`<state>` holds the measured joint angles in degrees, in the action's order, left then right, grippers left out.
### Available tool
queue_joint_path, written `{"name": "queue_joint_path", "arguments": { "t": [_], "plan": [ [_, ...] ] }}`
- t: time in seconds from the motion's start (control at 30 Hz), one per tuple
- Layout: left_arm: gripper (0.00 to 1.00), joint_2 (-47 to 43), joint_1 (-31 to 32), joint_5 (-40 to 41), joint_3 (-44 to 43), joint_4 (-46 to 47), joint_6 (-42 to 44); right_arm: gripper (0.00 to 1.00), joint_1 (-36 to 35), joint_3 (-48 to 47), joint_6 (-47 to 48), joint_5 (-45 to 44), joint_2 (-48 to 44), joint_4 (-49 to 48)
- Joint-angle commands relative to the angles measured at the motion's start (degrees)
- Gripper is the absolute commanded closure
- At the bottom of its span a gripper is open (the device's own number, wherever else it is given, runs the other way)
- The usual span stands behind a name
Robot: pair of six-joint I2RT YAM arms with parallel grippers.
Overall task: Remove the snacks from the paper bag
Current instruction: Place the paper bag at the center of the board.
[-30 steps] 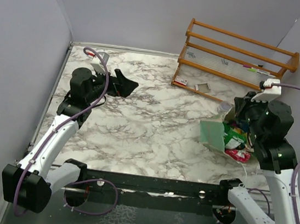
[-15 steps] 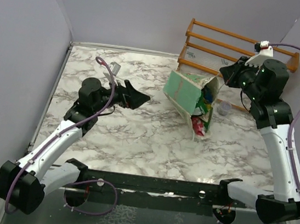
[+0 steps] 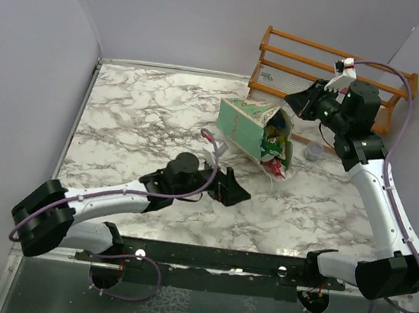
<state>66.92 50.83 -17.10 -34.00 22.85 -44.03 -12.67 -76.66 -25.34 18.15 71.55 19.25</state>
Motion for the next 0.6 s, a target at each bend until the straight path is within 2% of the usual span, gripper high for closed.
{"name": "queue_joint_path", "arguments": {
  "t": [0.0,0.13,0.27,0.4,0.47,0.57],
  "plan": [
    [0.01,8.6,8.9,15.4,-4.2,8.9,10.3,0.99,0.1,-4.7,-2.7,6.0,1.4,-7.8],
    [0.01,16.2,15.2,26.6,-3.5,22.8,16.3,0.99,0.1,-7.2,-3.2,7.0,2.4,-7.1],
    [0.01,23.8,18.0,31.1,-2.4,41.0,20.4,0.99,-0.3,-10.8,-3.4,9.6,3.9,-5.5],
    [0.01,29.7,19.3,33.0,-5.6,46.4,23.1,0.99,-2.0,-13.1,-3.1,11.1,4.9,-4.1],
    [0.05,32.8,19.9,32.7,-6.6,48.8,24.1,0.99,-3.1,-13.6,-3.2,11.2,5.0,-4.2],
    [0.10,31.4,20.8,31.0,-5.2,51.8,24.4,0.99,-5.4,-14.5,-1.6,12.1,5.9,-3.4]
  ]
}}
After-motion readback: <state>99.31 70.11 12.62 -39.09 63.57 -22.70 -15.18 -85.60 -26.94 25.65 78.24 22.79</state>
